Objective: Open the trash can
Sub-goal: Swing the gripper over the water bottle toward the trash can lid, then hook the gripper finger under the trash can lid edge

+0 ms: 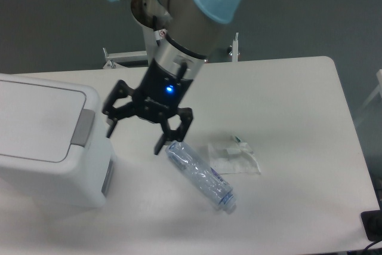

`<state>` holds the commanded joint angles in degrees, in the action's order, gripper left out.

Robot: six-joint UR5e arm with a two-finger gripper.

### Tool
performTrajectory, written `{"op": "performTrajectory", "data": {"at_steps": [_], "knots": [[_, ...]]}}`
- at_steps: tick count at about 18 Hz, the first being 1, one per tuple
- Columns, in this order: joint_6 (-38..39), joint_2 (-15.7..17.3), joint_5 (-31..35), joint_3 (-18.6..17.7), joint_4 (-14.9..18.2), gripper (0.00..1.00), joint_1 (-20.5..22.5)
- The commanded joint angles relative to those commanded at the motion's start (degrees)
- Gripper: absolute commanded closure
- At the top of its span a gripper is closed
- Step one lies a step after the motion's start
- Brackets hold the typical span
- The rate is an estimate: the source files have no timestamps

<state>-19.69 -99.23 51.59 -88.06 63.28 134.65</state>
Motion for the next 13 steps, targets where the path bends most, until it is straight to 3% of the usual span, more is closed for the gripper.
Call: {"op": "performTrajectory", "data": {"at_steps": [6,13], "knots": [[-0.6,0.4,0.6,-4.0,-3.2,0.00,-1.0],[-0.6,-0.3,2.5,-4.2,-3.4,0.00,-1.9]]}}
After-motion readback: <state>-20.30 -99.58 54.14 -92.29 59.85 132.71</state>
